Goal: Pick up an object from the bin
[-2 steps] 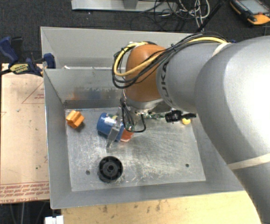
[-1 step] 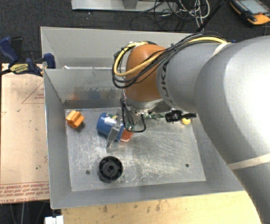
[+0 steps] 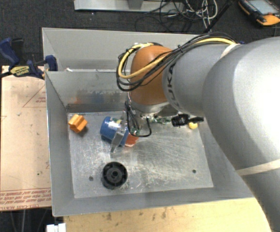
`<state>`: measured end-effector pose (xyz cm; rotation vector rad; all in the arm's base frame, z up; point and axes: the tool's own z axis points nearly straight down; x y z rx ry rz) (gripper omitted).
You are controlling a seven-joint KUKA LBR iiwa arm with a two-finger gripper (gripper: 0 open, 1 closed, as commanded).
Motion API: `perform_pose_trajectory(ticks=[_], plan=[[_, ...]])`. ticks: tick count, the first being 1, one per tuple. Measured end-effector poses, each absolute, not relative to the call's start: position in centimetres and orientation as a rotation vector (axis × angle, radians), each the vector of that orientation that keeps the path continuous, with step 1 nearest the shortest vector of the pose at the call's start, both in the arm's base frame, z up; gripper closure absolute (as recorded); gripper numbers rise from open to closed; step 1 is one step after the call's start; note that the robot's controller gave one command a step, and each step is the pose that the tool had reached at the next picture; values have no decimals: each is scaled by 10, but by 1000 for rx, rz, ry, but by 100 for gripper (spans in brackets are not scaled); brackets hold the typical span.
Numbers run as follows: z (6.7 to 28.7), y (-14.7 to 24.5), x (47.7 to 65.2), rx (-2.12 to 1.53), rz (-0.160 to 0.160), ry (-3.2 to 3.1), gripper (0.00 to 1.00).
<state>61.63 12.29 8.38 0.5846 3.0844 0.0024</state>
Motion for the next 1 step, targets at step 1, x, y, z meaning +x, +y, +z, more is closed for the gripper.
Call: perform_pose_trajectory(ticks=[1], plan=[[91,123,615,586,-1,3089,100]])
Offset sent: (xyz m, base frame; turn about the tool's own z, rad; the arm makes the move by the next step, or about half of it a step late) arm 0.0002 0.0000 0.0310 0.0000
